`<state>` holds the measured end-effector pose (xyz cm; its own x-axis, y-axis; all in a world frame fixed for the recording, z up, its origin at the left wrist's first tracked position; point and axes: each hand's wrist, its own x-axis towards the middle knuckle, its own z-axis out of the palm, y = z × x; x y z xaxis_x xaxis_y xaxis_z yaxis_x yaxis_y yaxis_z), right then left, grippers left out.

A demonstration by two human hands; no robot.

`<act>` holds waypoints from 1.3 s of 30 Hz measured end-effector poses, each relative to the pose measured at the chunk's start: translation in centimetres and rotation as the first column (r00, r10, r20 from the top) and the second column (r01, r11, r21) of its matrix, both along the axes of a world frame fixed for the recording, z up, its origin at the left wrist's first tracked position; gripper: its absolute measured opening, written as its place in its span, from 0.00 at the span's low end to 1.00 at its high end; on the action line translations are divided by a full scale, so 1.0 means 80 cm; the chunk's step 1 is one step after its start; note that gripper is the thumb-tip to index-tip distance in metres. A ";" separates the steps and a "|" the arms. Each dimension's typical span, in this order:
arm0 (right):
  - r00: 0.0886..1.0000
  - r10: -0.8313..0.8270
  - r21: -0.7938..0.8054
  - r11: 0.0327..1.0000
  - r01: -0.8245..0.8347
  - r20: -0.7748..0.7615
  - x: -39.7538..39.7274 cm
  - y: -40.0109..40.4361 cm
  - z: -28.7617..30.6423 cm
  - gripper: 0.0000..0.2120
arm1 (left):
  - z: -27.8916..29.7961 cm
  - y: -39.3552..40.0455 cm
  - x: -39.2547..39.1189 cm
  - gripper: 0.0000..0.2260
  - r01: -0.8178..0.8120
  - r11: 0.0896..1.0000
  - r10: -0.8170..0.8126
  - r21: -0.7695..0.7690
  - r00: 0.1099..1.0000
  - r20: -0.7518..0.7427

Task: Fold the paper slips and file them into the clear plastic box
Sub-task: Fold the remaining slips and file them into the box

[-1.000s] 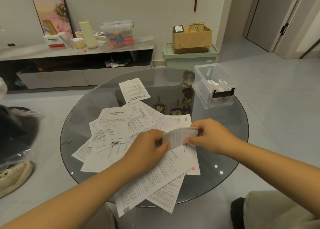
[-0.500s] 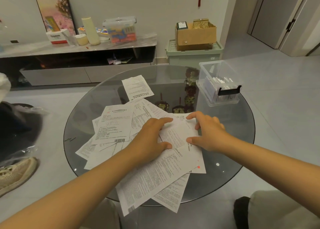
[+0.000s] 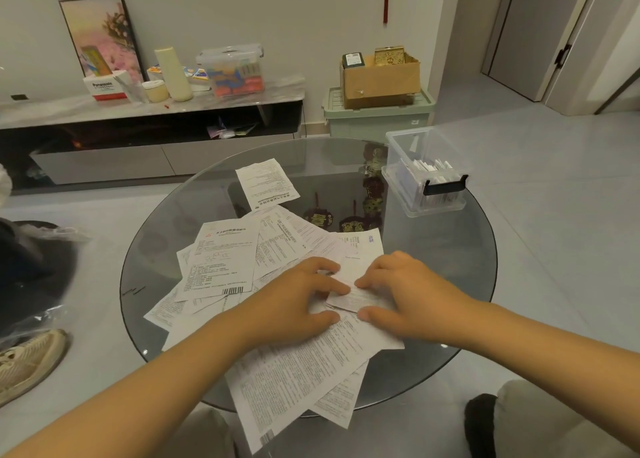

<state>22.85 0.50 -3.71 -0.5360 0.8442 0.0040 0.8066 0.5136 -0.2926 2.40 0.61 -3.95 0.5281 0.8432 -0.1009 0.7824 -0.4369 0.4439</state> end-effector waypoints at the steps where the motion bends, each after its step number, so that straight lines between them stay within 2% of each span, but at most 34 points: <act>1: 0.999 0.013 0.006 1.000 -0.013 0.033 0.002 -0.003 0.001 0.25 | 0.000 0.000 0.001 0.17 -0.007 1.000 0.007 0.010 1.000 0.002; 4: 0.997 0.026 0.035 0.999 -0.029 0.068 0.004 -0.006 0.004 0.25 | 0.001 0.001 0.005 0.16 0.002 0.999 -0.002 0.048 1.000 -0.005; 8: 0.995 0.050 0.144 0.988 -0.062 0.086 0.004 -0.004 0.006 0.15 | 0.000 0.002 0.009 0.13 0.035 0.984 -0.032 0.177 0.999 -0.017; 11: 0.993 0.045 0.193 0.979 -0.066 0.111 0.001 -0.004 0.007 0.13 | -0.002 0.003 0.015 0.13 0.041 0.972 -0.050 0.229 0.998 0.035; 14: 0.999 -0.050 0.153 0.987 0.049 0.002 0.001 0.002 0.005 0.11 | -0.004 0.004 0.024 0.12 0.005 0.978 -0.018 0.211 0.998 0.059; 17: 0.978 -0.141 0.056 0.987 0.151 -0.153 0.003 0.011 -0.002 0.07 | -0.007 0.007 0.036 0.09 -0.136 0.976 0.114 0.172 0.985 0.131; 20: 0.946 -0.225 -0.047 0.974 0.220 -0.234 0.001 0.020 -0.011 0.10 | -0.010 0.013 0.046 0.09 -0.253 0.963 0.229 0.091 0.948 0.220; 23: 0.899 -0.327 -0.134 0.945 0.300 -0.291 -0.004 0.028 -0.020 0.15 | -0.011 0.019 0.054 0.12 -0.337 0.941 0.323 0.017 0.913 0.249; 26: 0.879 -0.401 -0.159 0.915 0.371 -0.259 -0.005 0.033 -0.023 0.20 | -0.009 0.027 0.056 0.15 -0.388 0.920 0.389 -0.052 0.891 0.235; 31: 0.894 -0.417 -0.168 0.905 0.391 -0.165 0.001 0.039 -0.014 0.28 | -0.006 0.037 0.053 0.20 -0.448 0.884 0.466 -0.133 0.868 0.173; 35: 0.908 -0.398 -0.197 0.908 0.369 -0.134 0.005 0.040 -0.010 0.25 | 0.001 0.040 0.048 0.23 -0.478 0.865 0.497 -0.152 0.859 0.125; 39: 0.930 -0.360 -0.192 0.920 0.342 -0.069 0.006 0.041 -0.007 0.22 | 0.004 0.039 0.049 0.22 -0.434 0.893 0.444 -0.119 0.892 0.086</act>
